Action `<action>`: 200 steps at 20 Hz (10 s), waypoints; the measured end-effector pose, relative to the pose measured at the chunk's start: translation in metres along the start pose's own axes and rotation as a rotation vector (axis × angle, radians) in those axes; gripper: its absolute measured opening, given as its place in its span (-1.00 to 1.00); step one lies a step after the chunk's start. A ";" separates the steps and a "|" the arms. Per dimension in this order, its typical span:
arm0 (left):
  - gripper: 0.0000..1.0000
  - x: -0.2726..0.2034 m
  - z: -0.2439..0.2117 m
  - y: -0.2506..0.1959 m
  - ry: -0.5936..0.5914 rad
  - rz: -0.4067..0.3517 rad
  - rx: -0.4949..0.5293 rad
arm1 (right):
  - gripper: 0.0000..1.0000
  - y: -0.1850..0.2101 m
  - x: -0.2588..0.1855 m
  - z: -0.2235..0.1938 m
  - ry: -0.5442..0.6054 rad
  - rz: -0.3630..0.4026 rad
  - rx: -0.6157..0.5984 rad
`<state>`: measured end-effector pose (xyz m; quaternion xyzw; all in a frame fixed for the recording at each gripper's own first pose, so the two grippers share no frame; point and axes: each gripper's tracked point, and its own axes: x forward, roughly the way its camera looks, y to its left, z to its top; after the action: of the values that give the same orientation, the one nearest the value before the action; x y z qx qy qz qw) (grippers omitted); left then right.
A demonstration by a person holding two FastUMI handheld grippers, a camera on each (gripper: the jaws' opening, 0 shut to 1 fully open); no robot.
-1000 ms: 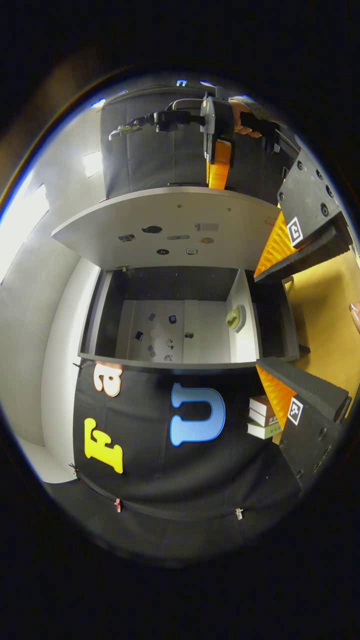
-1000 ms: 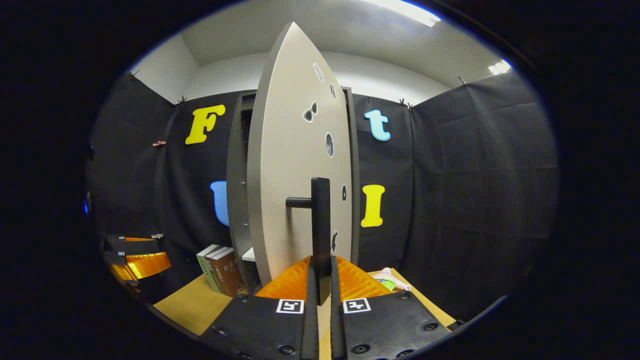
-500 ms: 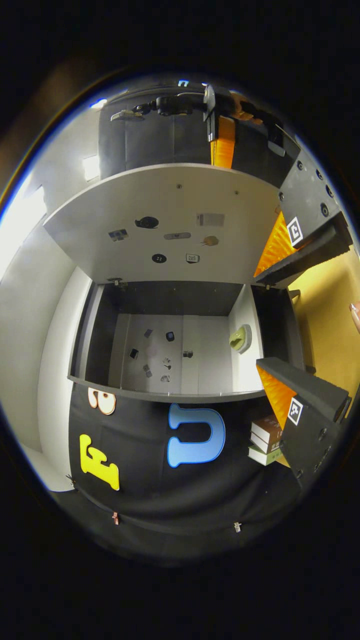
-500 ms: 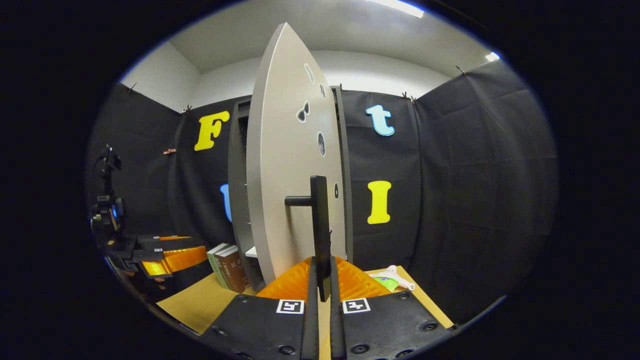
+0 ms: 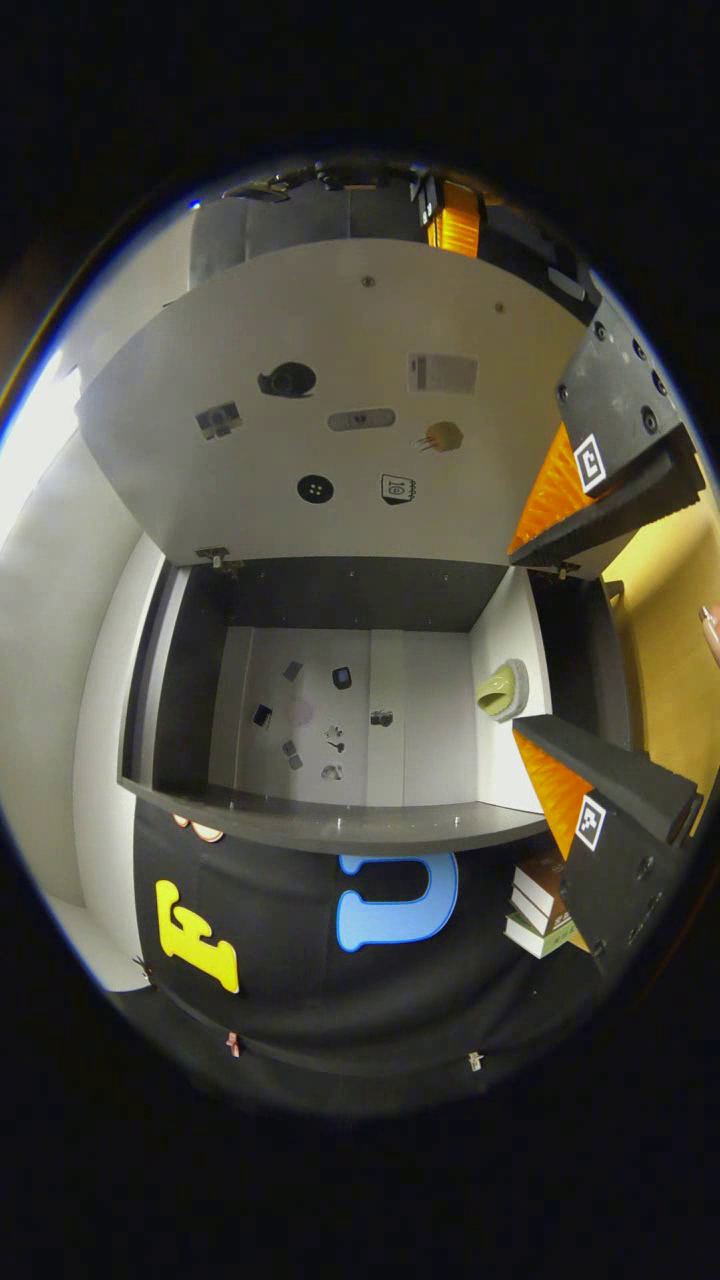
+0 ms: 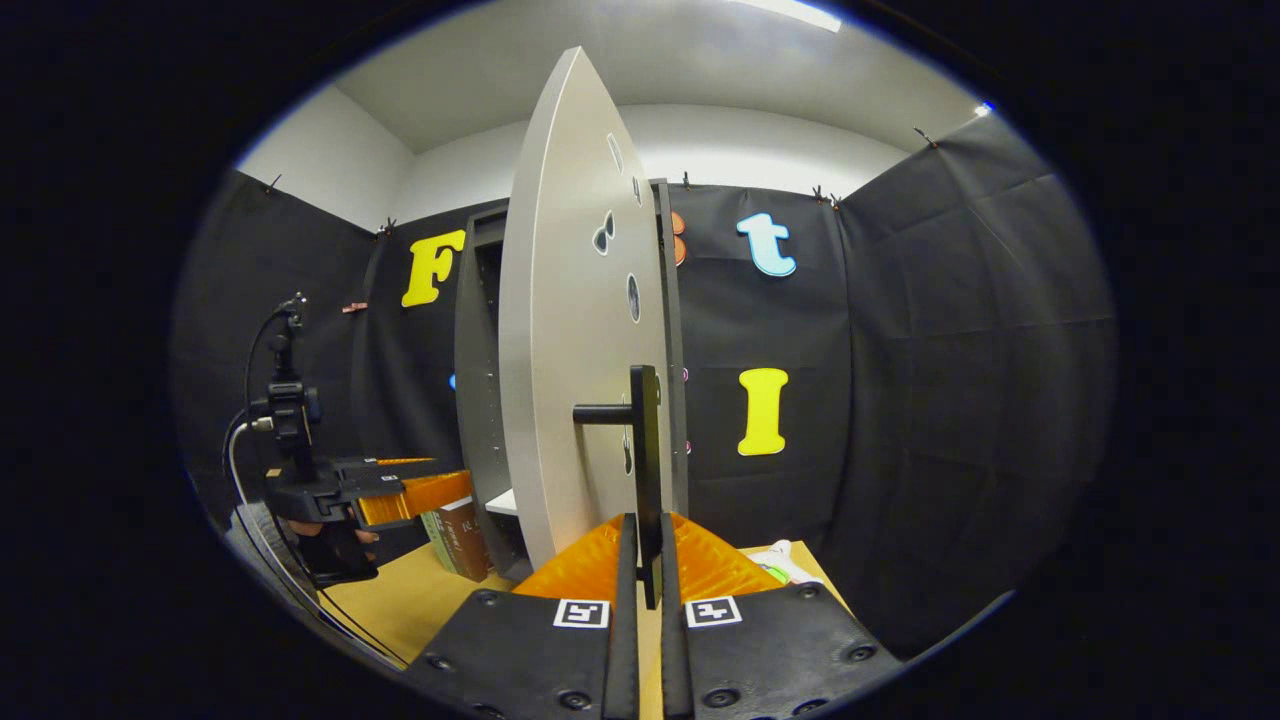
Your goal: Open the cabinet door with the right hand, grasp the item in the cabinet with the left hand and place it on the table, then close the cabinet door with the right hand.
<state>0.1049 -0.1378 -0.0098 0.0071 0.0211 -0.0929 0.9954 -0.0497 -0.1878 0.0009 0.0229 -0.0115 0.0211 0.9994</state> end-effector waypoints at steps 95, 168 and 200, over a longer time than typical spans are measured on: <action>-0.52 -0.063 -0.420 -0.084 0.614 0.258 -0.280 | 0.94 -0.095 -0.055 -0.057 0.145 -0.030 -0.056; 0.89 -0.129 -0.032 0.100 0.012 0.144 -0.095 | 0.94 0.118 0.063 -0.040 0.022 0.097 0.011; 0.89 -0.104 -0.014 0.043 -0.024 0.108 -0.063 | 0.94 0.077 0.052 -0.022 -0.045 0.080 -0.085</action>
<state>0.0100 -0.0763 -0.0183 -0.0243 0.0116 -0.0384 0.9989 -0.0005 -0.1074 -0.0164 -0.0196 -0.0358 0.0601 0.9974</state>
